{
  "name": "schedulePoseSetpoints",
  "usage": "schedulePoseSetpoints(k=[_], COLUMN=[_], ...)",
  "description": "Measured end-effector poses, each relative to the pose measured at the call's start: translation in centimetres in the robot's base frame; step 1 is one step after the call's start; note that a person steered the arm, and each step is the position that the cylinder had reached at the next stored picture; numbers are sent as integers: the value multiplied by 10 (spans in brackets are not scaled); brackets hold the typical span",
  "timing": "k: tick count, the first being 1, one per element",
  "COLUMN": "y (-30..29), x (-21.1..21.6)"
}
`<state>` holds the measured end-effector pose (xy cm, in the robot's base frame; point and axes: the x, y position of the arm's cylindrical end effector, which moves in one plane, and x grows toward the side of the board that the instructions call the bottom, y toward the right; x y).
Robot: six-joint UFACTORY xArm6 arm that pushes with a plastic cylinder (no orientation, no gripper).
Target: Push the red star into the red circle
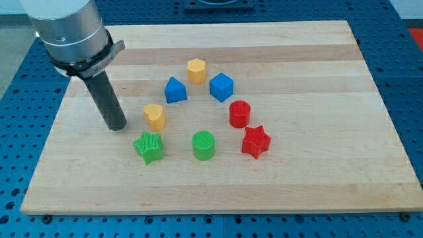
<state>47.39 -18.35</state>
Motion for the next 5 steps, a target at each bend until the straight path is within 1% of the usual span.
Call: schedulePoseSetpoints(k=[1, 2, 3, 4, 5], y=[0, -3, -7, -5, 29], x=[0, 48, 85, 86, 121])
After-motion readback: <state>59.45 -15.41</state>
